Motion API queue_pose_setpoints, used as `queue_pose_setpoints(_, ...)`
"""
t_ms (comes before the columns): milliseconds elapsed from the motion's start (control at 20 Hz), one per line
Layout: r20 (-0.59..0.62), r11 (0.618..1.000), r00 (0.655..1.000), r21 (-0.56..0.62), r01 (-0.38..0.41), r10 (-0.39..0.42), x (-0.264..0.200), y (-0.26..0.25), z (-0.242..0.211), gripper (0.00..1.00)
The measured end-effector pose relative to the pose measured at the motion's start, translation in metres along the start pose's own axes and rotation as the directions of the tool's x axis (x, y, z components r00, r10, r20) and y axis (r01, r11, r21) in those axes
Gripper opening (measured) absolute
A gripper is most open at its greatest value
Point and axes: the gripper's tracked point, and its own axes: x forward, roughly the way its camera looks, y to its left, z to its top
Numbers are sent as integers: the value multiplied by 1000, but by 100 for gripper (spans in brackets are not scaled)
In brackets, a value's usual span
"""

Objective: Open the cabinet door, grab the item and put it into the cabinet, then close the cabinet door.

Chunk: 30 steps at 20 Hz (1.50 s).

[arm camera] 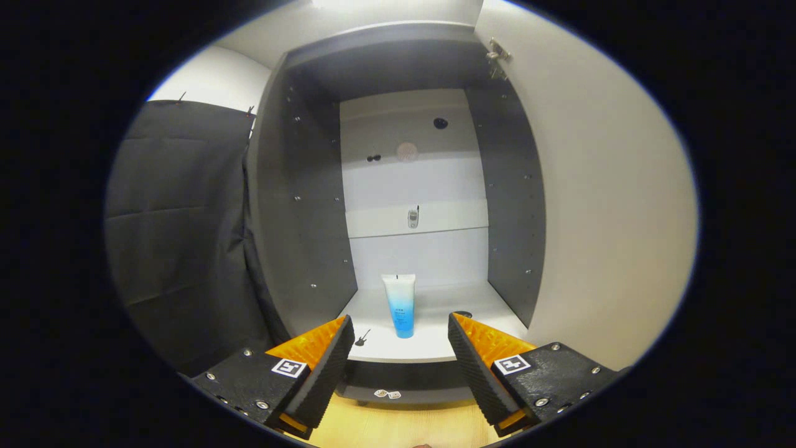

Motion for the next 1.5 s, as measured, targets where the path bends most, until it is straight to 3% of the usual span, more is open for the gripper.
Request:
queue_pose_setpoints(900,102,998,994,-66,-25,32,-226,-24,18,94)
queue_pose_setpoints(1200,135,995,991,-86,40,-28,-280,-66,30,93)
queue_pose_setpoints(1500,183,979,966,-55,197,-184,-329,-147,45,93)
